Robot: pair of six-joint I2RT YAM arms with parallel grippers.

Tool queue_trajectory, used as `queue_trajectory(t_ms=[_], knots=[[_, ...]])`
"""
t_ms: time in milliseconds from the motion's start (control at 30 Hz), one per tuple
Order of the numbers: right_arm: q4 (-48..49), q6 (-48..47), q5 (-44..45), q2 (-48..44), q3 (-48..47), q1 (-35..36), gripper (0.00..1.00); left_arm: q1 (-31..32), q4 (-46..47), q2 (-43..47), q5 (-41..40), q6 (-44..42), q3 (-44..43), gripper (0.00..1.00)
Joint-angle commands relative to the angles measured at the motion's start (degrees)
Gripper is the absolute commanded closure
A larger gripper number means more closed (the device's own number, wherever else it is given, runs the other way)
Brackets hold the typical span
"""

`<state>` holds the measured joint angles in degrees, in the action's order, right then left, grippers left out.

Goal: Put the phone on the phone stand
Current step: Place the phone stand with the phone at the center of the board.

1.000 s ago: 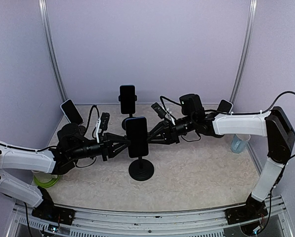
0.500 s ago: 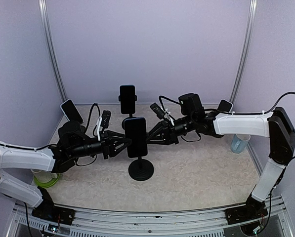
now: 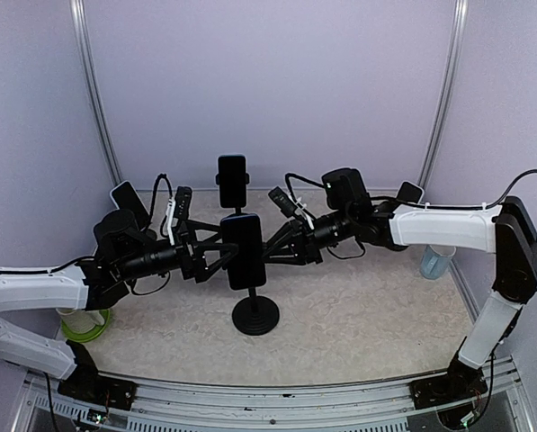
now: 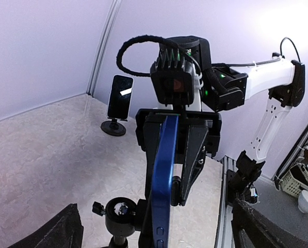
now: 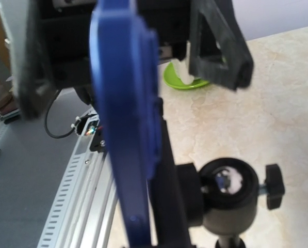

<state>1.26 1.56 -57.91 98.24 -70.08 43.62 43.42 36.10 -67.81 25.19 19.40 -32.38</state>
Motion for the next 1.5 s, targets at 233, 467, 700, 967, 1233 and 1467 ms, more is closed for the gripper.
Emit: queue_trajectory(t_ms=[233,467,700,967,1233,1467], knots=[[1.2,-0.3,-0.5,-6.0,-2.5,-5.7,1.0,-0.5,-6.4,11.0,-3.5,-1.7,-1.0,0.01],[-0.7,-4.1,0.0,-6.7,-4.0,-11.2,1.0,-0.6,-11.3,15.3,-5.2,-2.6,-0.8,0.01],[-1.7,-8.1,-1.3,-5.7,-7.1,-17.7,1.0,-0.6,-11.7,17.9,-5.8,-1.6,1.7,0.01],[-2.5,-10.8,-4.4,-2.1,-12.3,-23.2,1.0,-0.5,-13.7,20.0,-6.1,-0.9,2.5,0.01],[-3.2,-10.4,-9.2,5.7,-20.3,-28.6,1.0,-0.5,-16.3,22.2,-6.6,-0.4,2.2,0.01],[-11.4,-16.4,-11.3,13.2,-30.4,-30.5,1.0,-0.4,-17.5,23.8,-6.9,-0.2,2.3,0.01]])
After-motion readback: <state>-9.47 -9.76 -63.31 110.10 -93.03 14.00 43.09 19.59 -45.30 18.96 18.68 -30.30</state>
